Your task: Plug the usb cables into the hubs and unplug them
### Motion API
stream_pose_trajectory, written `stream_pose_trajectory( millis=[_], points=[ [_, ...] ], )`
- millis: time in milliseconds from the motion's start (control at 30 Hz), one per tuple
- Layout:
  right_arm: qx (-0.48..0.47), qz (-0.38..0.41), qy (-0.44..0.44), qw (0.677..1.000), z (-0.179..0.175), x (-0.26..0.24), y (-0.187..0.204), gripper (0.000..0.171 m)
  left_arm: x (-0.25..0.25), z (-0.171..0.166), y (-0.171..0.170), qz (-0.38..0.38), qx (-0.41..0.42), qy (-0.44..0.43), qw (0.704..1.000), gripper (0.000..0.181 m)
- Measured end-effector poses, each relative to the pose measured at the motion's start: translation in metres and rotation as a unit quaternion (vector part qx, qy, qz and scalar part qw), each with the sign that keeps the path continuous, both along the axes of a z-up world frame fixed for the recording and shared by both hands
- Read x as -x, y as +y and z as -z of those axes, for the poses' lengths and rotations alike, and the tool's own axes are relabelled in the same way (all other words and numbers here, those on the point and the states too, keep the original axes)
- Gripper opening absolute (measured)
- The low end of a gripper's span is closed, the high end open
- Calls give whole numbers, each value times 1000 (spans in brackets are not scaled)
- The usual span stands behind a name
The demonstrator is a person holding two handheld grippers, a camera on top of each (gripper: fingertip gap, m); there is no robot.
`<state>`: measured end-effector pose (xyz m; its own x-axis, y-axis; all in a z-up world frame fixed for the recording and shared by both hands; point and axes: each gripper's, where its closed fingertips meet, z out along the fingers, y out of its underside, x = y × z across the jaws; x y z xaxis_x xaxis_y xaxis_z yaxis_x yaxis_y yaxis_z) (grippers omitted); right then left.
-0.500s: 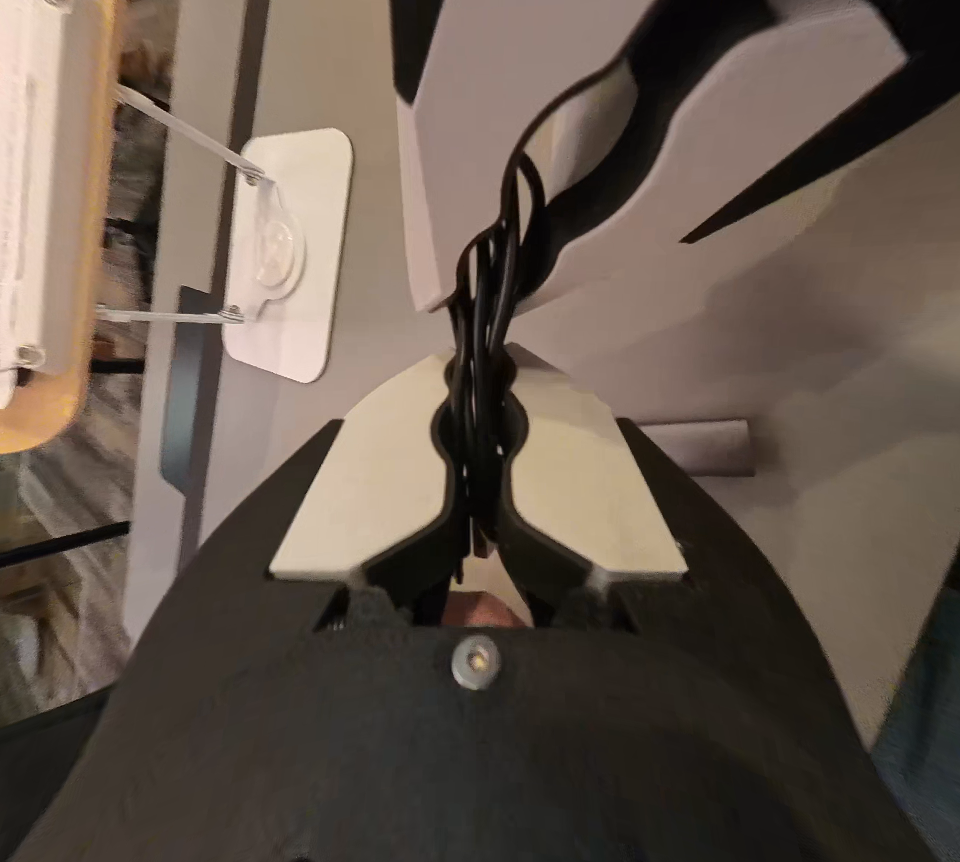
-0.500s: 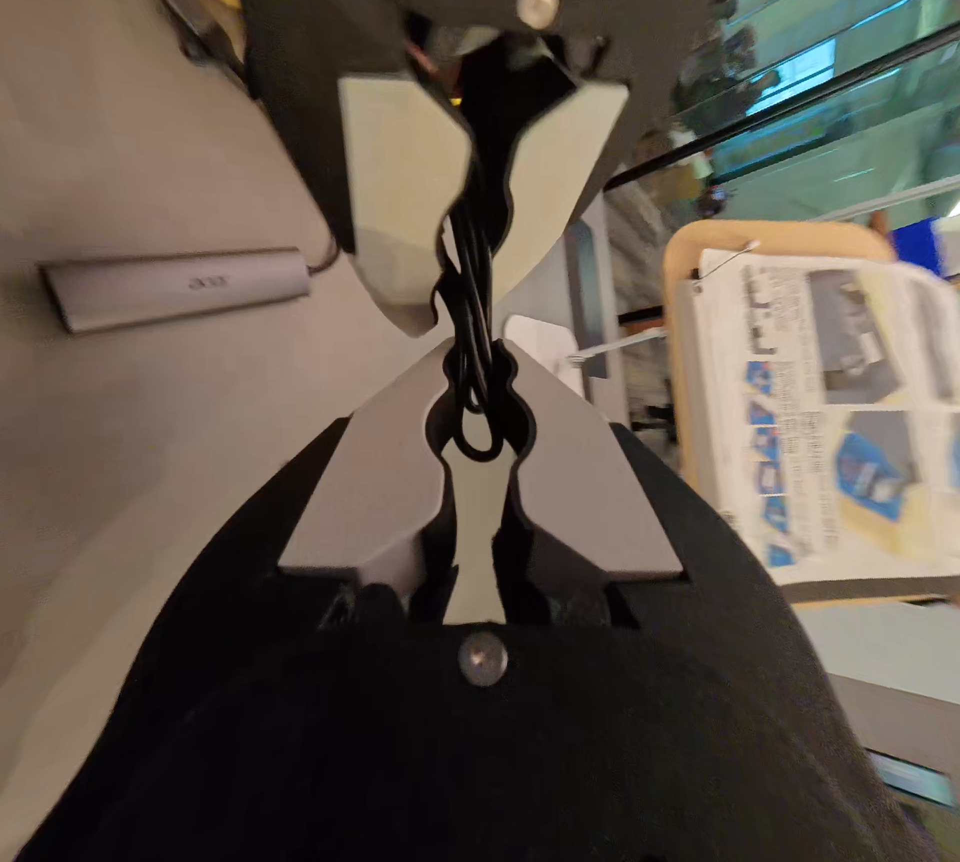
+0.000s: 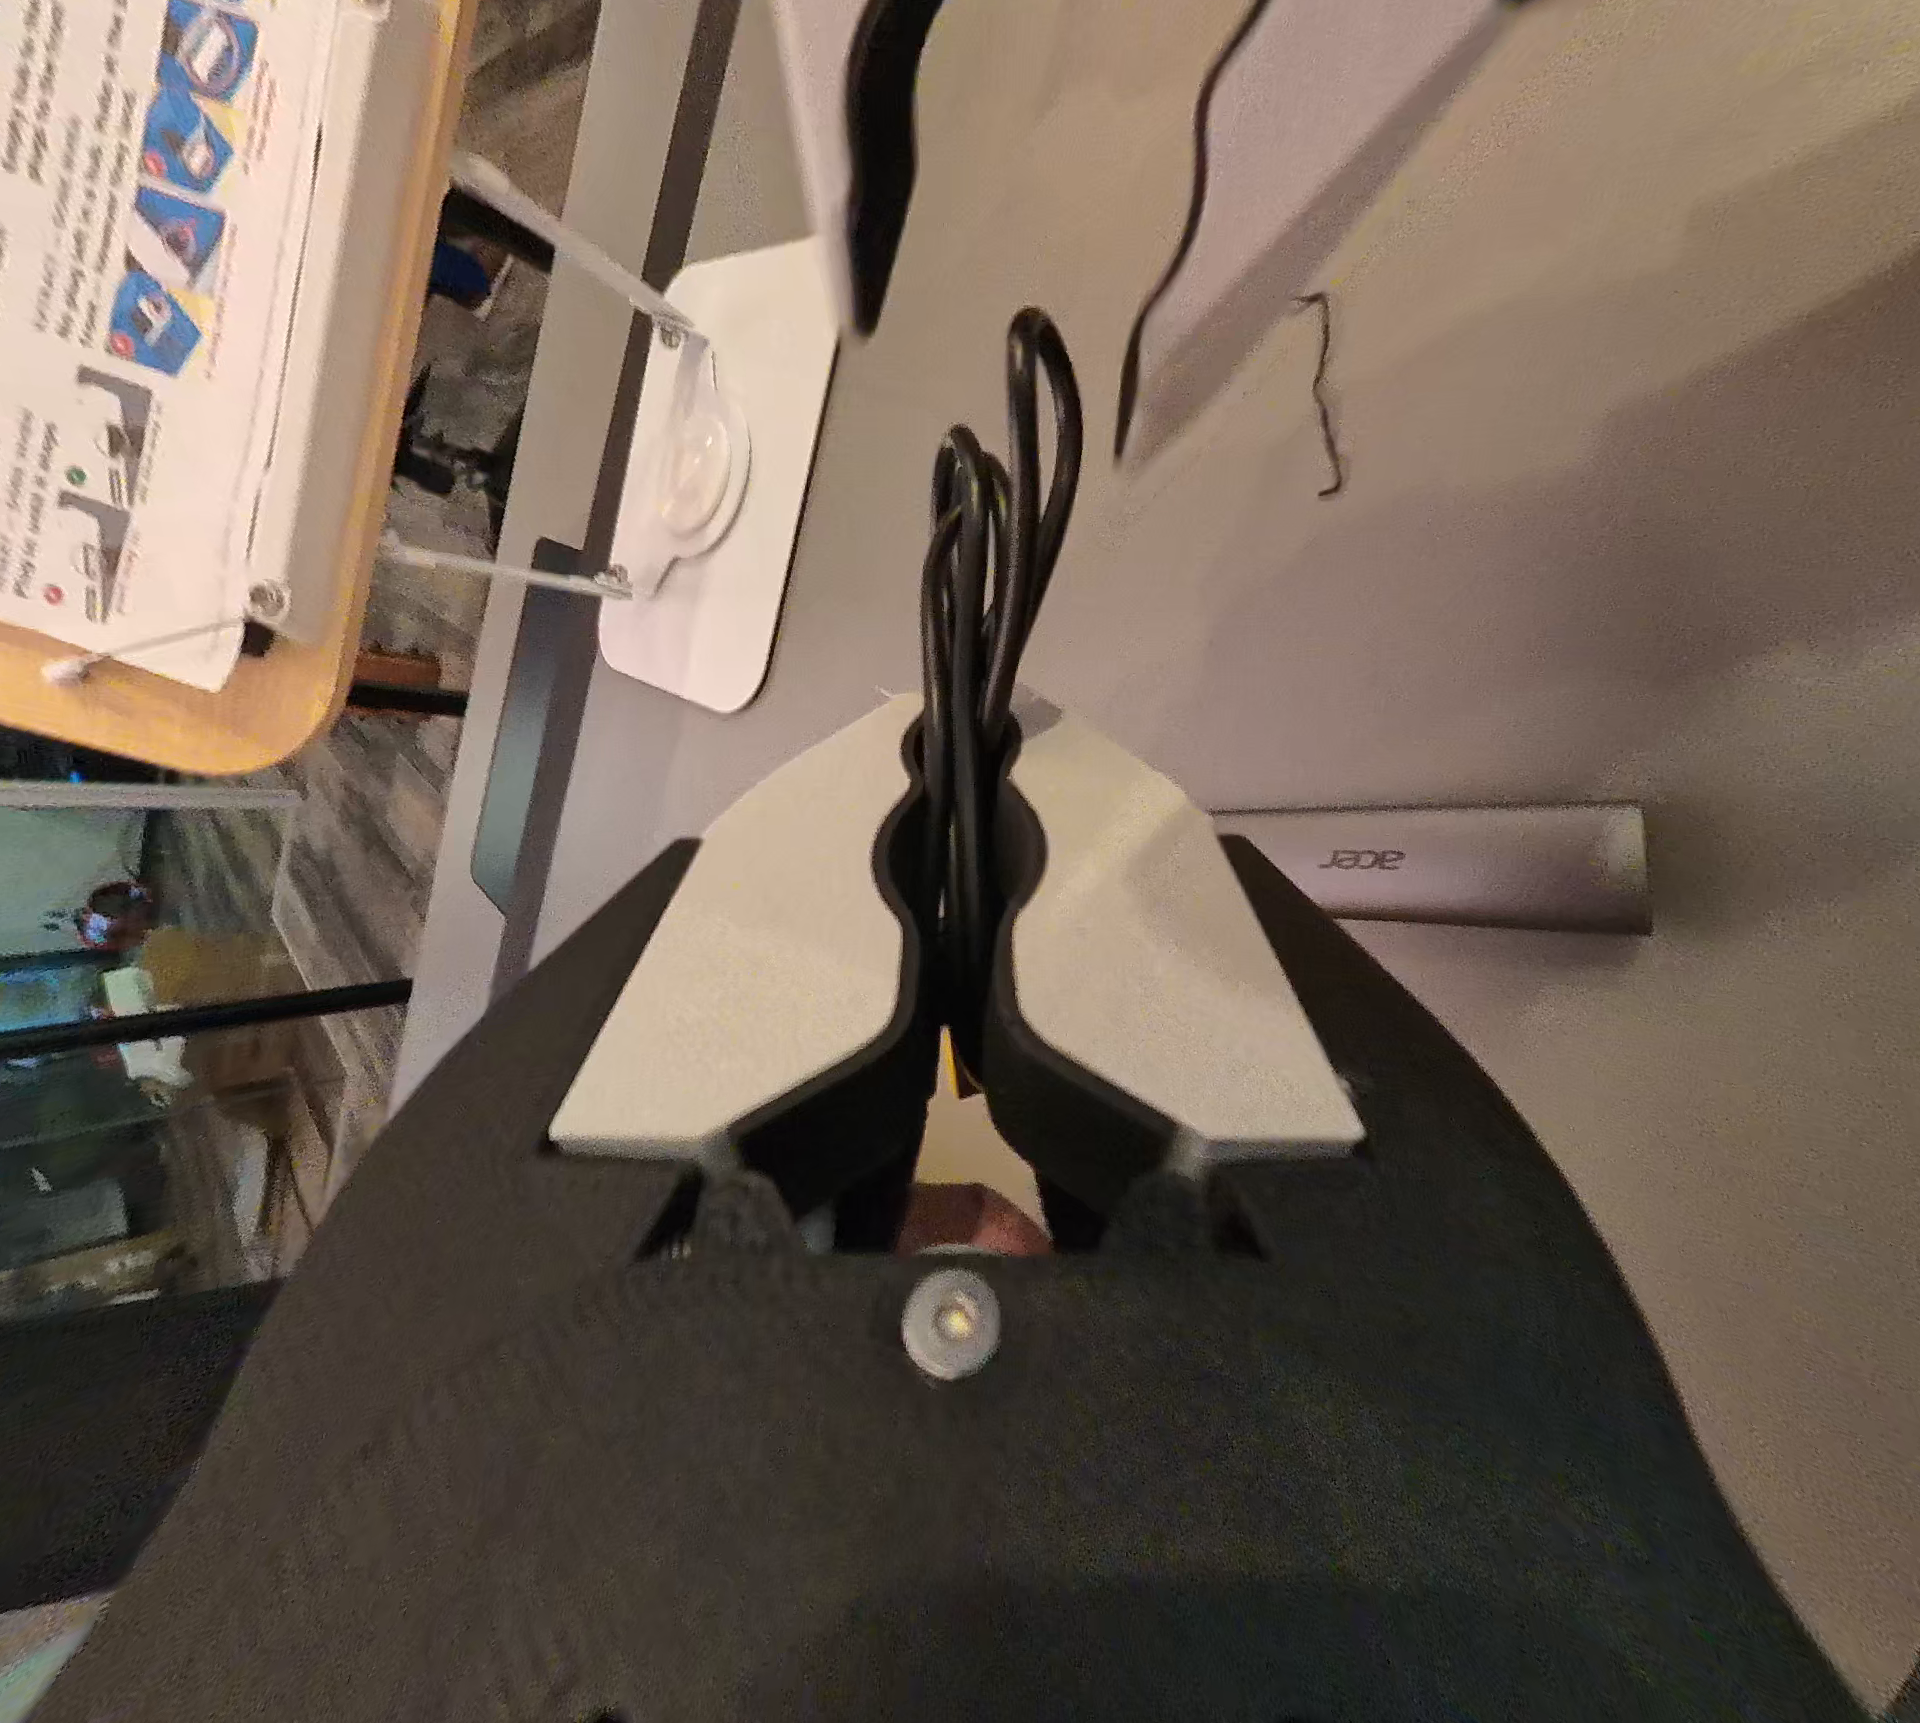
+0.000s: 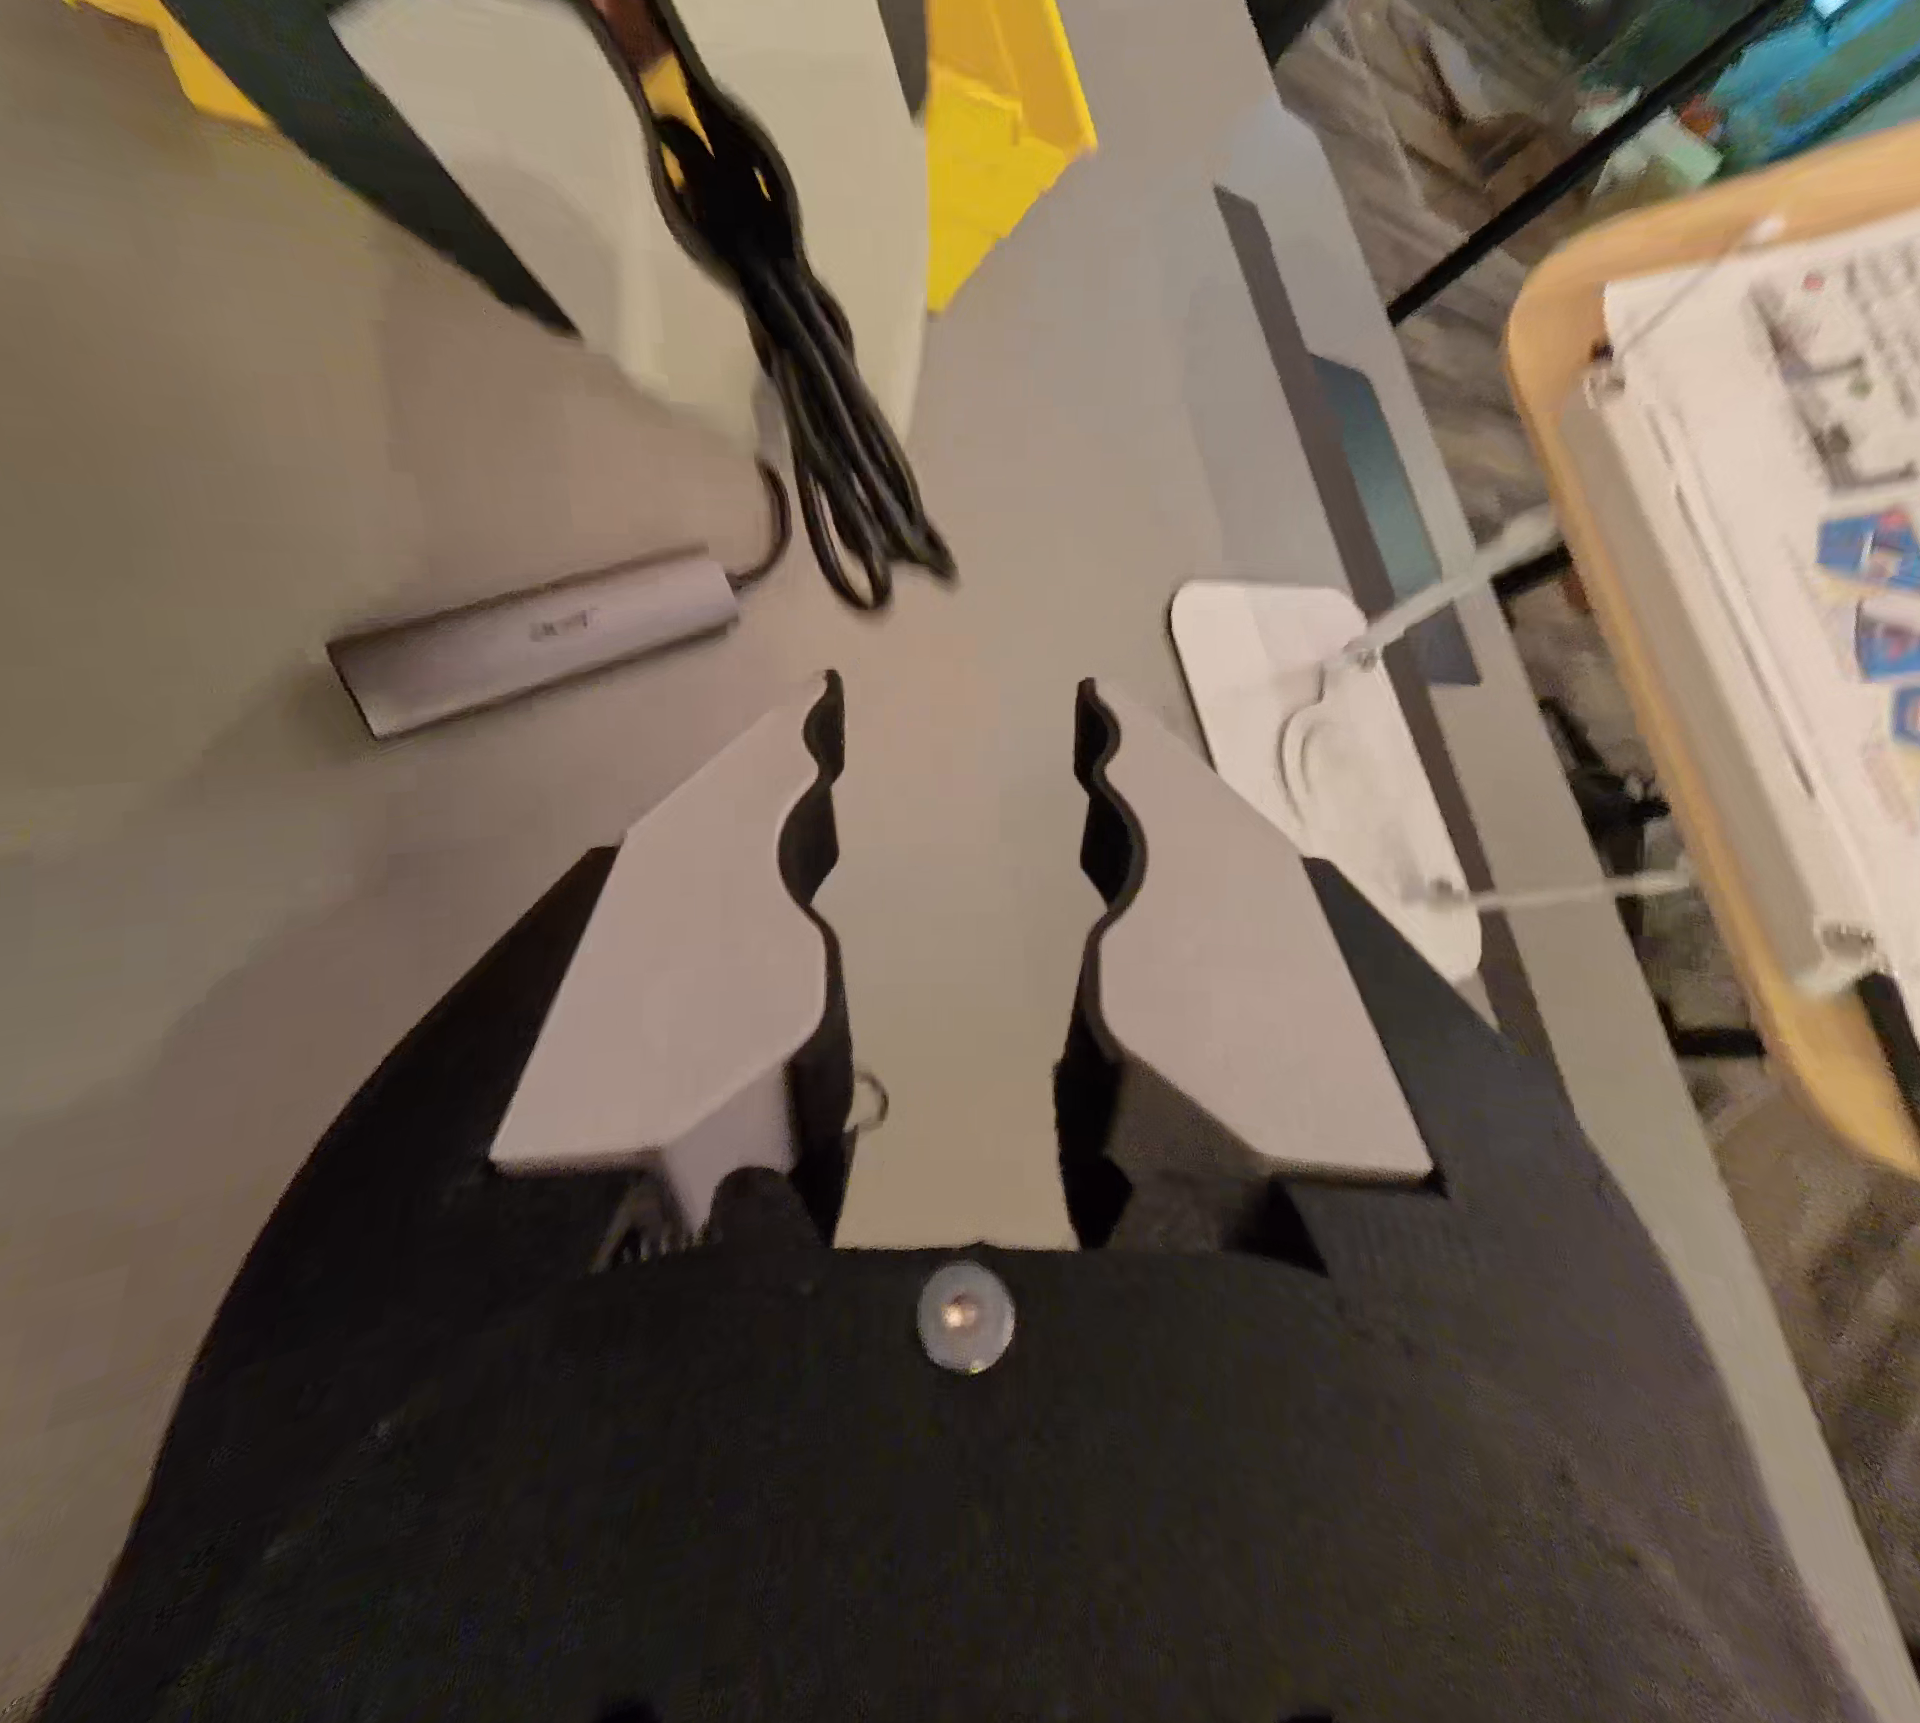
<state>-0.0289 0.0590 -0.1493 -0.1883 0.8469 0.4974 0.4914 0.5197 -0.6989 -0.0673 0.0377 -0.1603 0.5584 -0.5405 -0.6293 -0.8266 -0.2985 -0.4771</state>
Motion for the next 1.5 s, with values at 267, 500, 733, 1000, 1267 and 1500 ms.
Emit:
stream_pose_trajectory(
  millis=[267, 500, 733, 1000, 1267, 1500],
  points=[
    [25, 72, -224, 972, 92, -58, 44, 22, 16, 12, -5, -17, 26, -9, 999, 6],
    [47, 17, -292, 955, 133, -59, 35, 16, 19, 18, -11, -7, 36, -15, 999, 6],
    [157, 58, -299, 939, 137, -48, 33, 2, 21, 16, -15, -2, 33, -27, 999, 6],
    [328, 112, -192, 918, 109, -33, 1, 16, 21, 20, -28, 5, 47, -38, 998, 6],
    [203, 128, -281, 929, 135, -53, 8, 17, 28, 22, -40, 5, 54, -32, 998, 6],
    [279, 85, -235, 927, 112, -34, -24, 30, 31, 20, -53, 6, 52, -34, 998, 6]
  ],
)
